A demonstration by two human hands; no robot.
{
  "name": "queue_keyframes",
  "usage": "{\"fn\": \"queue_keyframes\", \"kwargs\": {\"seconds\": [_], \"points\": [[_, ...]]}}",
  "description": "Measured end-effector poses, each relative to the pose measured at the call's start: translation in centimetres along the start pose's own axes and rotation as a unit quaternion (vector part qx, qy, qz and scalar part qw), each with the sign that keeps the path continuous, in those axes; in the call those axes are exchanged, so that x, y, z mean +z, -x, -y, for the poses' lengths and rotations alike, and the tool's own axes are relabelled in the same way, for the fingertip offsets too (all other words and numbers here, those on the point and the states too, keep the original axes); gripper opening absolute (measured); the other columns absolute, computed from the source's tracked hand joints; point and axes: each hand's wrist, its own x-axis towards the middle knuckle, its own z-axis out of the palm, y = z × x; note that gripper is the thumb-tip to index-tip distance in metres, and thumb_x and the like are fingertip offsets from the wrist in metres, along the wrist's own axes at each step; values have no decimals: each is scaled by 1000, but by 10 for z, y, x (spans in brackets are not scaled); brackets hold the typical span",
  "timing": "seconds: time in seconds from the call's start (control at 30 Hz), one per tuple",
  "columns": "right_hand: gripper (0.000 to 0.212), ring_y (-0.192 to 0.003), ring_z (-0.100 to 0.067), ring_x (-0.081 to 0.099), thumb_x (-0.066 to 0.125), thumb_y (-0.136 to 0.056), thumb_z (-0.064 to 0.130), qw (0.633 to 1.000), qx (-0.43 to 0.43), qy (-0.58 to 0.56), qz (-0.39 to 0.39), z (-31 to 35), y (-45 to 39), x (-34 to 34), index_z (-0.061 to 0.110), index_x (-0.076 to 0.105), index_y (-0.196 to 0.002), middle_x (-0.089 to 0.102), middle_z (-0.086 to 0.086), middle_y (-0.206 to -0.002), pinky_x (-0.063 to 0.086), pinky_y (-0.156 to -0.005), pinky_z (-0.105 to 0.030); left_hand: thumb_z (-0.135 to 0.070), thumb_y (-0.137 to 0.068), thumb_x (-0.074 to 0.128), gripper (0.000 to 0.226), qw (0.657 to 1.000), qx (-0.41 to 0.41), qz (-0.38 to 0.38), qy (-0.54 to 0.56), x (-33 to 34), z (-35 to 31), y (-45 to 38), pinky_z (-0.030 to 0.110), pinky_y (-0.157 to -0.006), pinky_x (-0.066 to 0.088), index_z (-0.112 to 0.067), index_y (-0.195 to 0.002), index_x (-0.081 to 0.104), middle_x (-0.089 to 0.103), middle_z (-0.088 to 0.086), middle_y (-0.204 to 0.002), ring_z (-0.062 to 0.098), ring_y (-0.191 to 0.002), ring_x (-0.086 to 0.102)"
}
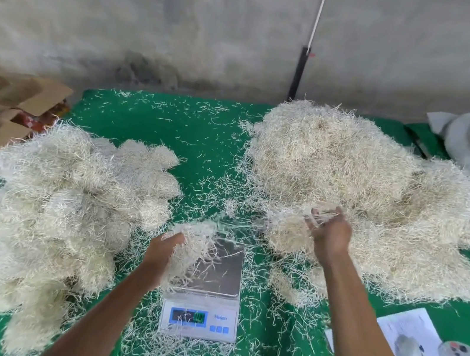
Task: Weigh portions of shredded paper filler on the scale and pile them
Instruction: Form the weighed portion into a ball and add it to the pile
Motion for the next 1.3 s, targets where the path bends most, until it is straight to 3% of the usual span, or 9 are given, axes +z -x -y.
{"fn": "queue_keyframes", "kwargs": {"seconds": [0.1, 0.2, 0.4, 0.57, 0.67, 0.87, 1.0, 1.13, 1.3], "points": [[20, -78, -18, 75, 34, -111, 9, 991, 23, -122, 50, -5, 4, -4, 11, 52, -121, 75, -18, -101, 63, -65, -30, -25, -92, 66, 10, 992, -71, 7, 101, 1, -2, -1, 49, -103, 39, -19, -98, 61, 39, 27, -152, 44, -134, 43], [20, -47, -10, 41, 36, -111, 24, 991, -12, -17, 133, -23, 12, 4, 18, 51, -100, 54, 0, -64, 31, -39, -24, -39, -98, 56, 40, 963, -123, 48, 233, 6, -9, -2, 50, -112, 36, -10, -126, 58, 36, 27, -154, 43, -137, 42], [43, -130, -41, 55, 29, -112, 22, 824, -93, 467, 308, -27, 34, 15, -5, 51, -136, 57, -21, -140, 45, -112, -48, -43, -99, 51, 65, 959, -103, 80, 252, 16, -27, -17, 52, -120, 20, -4, -149, 40, 40, 23, -153, 43, -139, 35], [14, -77, -8, 62, 46, -106, 6, 892, -210, 373, 147, 33, 14, 14, 10, 57, -112, 65, -13, -120, 60, -68, -36, -34, -89, 71, 53, 978, -88, 31, 188, 23, -33, -16, 46, -92, 52, -10, -135, 57, 63, 22, -130, 41, -111, 63], [68, -127, -10, 54, 64, -102, 20, 915, -278, 287, 59, 50, 4, 5, 11, 28, -159, 48, -10, -151, 48, -107, -39, -39, -84, 74, 77, 992, -66, -1, 109, 26, -24, -22, 54, -114, 33, -8, -147, 43, 42, 22, -151, 42, -137, 41], [105, -159, -34, -2, 61, -87, -2, 737, -291, 609, -31, -13, 43, 20, 27, -4, -165, -23, -7, -170, 8, -129, -54, -34, -88, 69, 50, 997, -20, 71, 34, 20, -14, -7, 51, -100, 51, -4, -127, 58, 54, 27, -138, 38, -115, 62], [53, -154, -20, 27, 50, -107, 38, 833, -316, 409, 196, -46, 89, 58, 24, 40, -157, 26, 0, -169, 26, -126, -49, -41, -87, 73, 68, 982, 46, 161, -85, 11, -9, 7, 21, -95, 48, -11, -143, 48, 56, 2, -140, 12, -115, 58], [102, -155, -21, 25, 39, -85, 92, 870, -59, 317, 372, -66, 119, 85, 32, 15, -164, 19, 6, -169, 28, -123, -50, -40, -80, 80, 94, 950, 128, 196, -204, 13, -18, 9, 40, -104, 34, -22, -155, 26, 27, 14, -160, 20, -128, 39], [98, -142, -30, 48, 67, -89, 65, 941, 36, 195, 274, -87, 107, 111, 16, 26, -163, 40, -12, -161, 38, -119, -52, -34, -75, 87, 81, 977, 146, 123, -93, 0, -13, 1, 35, -100, 36, -25, -142, 43, 39, 13, -152, 21, -126, 44]]}}
